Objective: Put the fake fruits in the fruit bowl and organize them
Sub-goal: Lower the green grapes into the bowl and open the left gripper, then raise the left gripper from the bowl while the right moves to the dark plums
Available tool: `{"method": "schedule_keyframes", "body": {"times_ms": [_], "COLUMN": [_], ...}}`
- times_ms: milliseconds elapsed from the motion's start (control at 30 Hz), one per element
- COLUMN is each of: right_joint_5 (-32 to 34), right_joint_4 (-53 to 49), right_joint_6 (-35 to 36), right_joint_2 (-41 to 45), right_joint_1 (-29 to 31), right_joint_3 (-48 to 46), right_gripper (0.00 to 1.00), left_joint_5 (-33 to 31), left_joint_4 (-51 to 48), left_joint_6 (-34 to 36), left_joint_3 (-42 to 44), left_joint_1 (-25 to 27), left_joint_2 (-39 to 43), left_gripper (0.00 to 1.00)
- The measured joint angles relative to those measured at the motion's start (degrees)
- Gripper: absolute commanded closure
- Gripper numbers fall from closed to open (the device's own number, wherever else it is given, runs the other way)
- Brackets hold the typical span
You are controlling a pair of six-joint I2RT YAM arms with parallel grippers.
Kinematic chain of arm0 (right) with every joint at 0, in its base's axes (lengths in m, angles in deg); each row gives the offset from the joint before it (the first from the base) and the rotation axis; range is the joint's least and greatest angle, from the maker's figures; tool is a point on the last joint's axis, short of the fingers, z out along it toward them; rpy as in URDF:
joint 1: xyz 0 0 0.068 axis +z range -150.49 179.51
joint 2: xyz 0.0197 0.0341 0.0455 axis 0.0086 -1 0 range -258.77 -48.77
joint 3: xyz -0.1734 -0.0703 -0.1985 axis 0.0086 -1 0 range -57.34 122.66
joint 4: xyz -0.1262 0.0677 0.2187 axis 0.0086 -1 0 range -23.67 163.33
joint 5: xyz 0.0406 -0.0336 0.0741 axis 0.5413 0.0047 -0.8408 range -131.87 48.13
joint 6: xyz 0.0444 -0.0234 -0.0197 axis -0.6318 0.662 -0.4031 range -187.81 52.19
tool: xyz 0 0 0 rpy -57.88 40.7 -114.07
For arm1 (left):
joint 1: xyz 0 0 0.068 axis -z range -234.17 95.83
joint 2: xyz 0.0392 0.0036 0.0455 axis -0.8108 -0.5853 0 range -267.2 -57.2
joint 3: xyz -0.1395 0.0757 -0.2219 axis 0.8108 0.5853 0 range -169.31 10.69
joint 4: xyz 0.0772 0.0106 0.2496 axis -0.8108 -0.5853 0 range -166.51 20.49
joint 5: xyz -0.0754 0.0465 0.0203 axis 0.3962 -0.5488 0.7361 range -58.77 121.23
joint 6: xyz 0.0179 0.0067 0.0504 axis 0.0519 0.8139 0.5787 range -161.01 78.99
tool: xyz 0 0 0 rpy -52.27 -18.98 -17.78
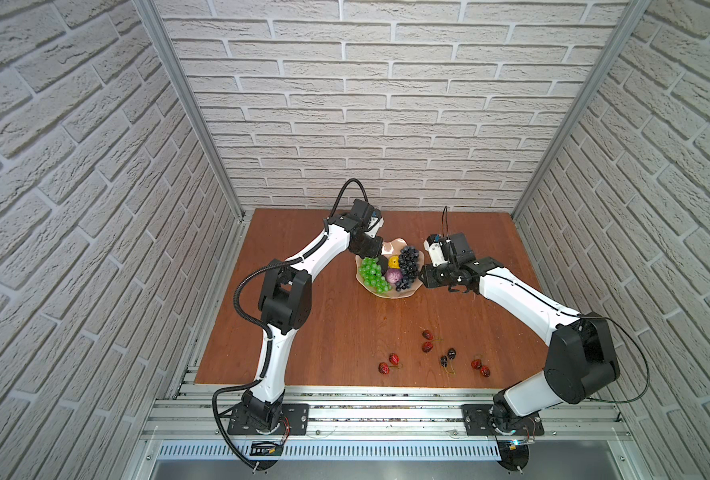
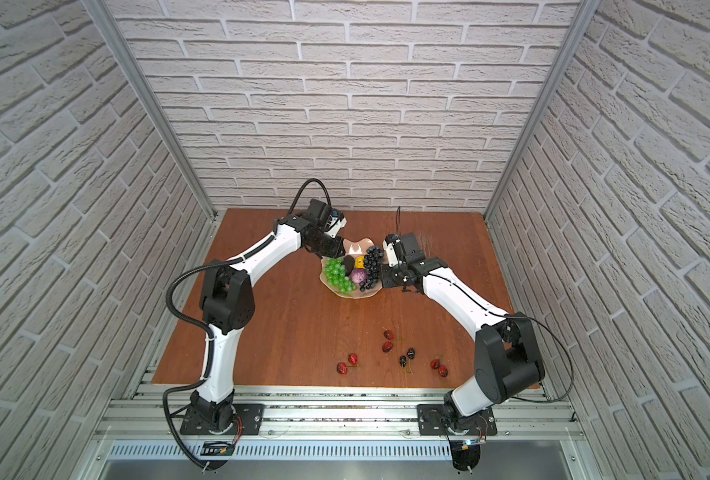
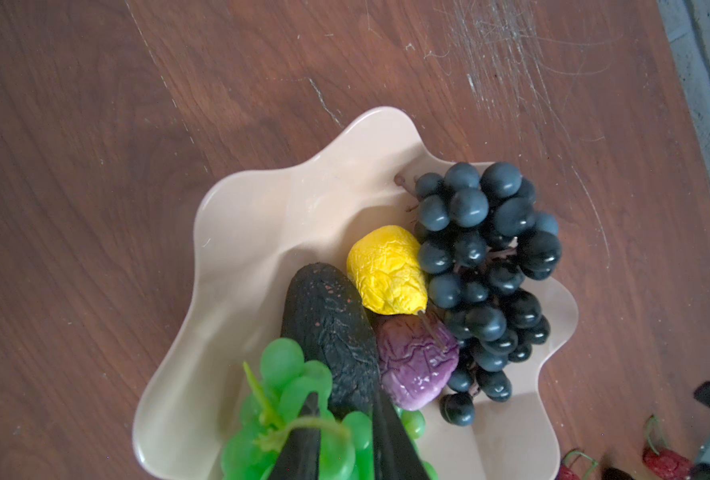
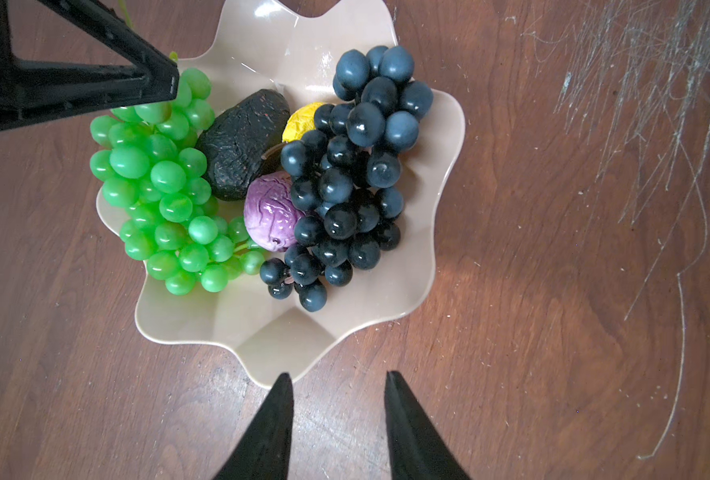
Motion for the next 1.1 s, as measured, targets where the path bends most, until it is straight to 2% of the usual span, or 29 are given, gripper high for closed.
{"method": "schedule_keyframes", "body": {"times_ms": [100,200,300,400,500,667,833,967,1100], "right_joint_5": [0.3,1.0,1.8,2.7,3.3,4.7,4.9,5.8,8.2], "right_joint_4": [-1.3,-2.8,-4.5,-6.0,-8.6,-13.9,-16.5,-17.8,-20.6], "right_joint_6": [0.0,0.0,0.0,0.0,0.0,0.7,-0.6,-4.1,-9.2], "right_joint_2": [1.6,4.1,7.3,10.7,13.9,18.6,23.7,25.8,25.8], "right_joint_1": [0.0,0.0,0.0,0.0,0.0,0.0,0.5,2.8,9.6], "right_joint_3": [0.0,0.2,0.6,1.0,1.6,2.5,-1.4,-7.7,-11.9], "right_gripper": [0.6,0.6,0.59,0.58,0.58,0.56,0.54,0.52,0.5], "left_joint_5": [-0.1,-0.4,-0.7,-1.2,-2.0,-5.1,-9.4,-11.7,-13.6], "left_joint_4": [0.0,0.5,0.8,1.2,2.9,4.6,5.7,6.5,7.0], "left_joint_6": [0.0,0.1,0.4,0.0,-1.3,-4.3,-8.5,-11.2,-12.7], "left_joint_3": [-0.6,-0.6,0.3,2.5,9.5,23.0,35.8,43.8,49.5], "left_joint_1": [0.0,0.0,0.0,0.0,0.1,0.3,0.7,1.3,1.9], "left_joint_2": [0.0,0.6,2.5,6.4,13.7,27.6,39.1,44.4,46.8], "left_gripper": [0.61,0.49,0.46,0.38,0.31,0.3,0.3,0.3,0.3]}}
